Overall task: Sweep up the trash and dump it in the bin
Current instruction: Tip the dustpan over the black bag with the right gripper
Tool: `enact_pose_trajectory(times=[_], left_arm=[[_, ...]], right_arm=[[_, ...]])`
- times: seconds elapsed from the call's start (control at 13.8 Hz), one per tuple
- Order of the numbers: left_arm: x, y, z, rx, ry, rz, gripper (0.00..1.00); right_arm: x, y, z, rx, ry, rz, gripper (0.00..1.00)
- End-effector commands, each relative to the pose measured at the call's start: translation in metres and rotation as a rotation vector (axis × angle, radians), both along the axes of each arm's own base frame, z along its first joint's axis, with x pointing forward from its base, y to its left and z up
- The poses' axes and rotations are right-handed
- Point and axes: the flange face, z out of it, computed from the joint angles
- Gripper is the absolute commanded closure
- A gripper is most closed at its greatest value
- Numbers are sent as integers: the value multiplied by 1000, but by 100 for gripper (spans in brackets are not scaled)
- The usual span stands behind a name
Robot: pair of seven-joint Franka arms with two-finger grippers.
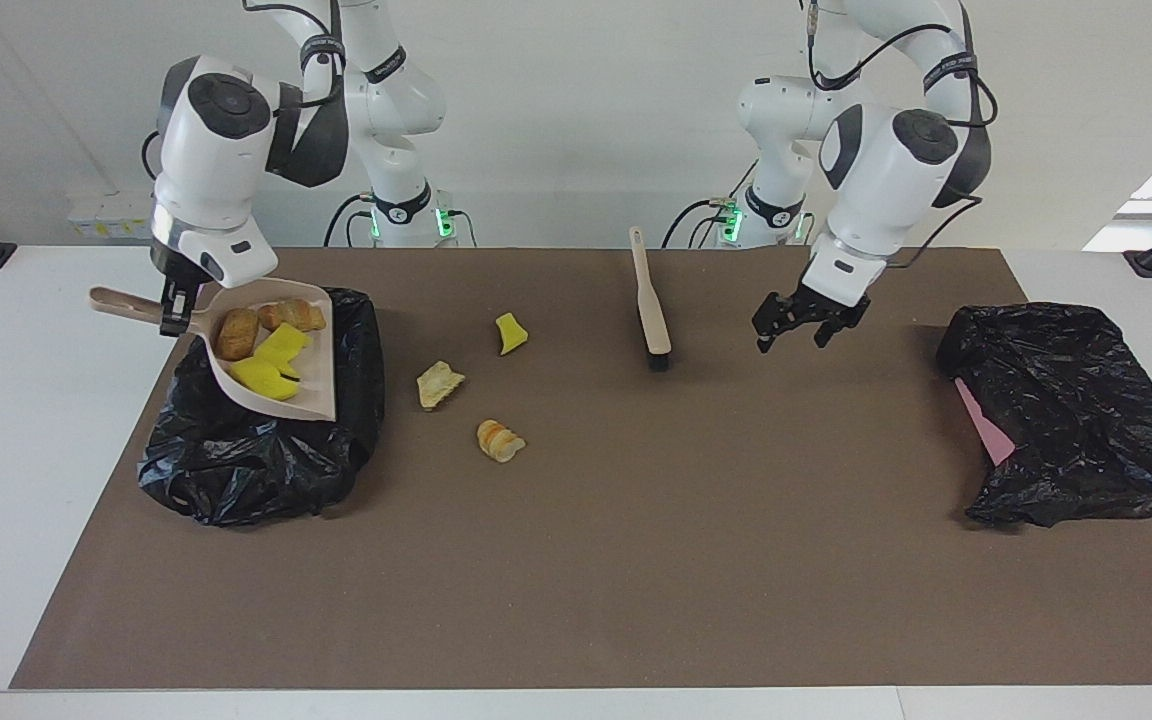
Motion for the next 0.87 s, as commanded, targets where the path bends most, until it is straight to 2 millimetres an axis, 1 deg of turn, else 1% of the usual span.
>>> enact_pose_trajectory(times=[0.0,0.22,0.29,0.44,0.58,0.65,0.8], left_arm=[[24,35,21,51,-16,-87,0],[33,87,43,78,-35,-150,0],[35,100,51,79,-41,-149,0],[32,105,72,78,-19,-141,0],[27,107,100,76,6,-137,0],[24,109,111,75,17,-136,0],[24,118,127,74,23,-122,0]], right_arm=[[-21,0,-3,-91,-55,-19,100],[-27,-5,2,-157,-124,-113,100],[-28,-5,1,-166,-133,-135,100],[-27,-7,4,-201,-148,-138,100],[-27,-7,9,-250,-164,-150,100],[-25,9,13,-300,-171,-105,100],[-26,21,18,-350,-165,-83,100]])
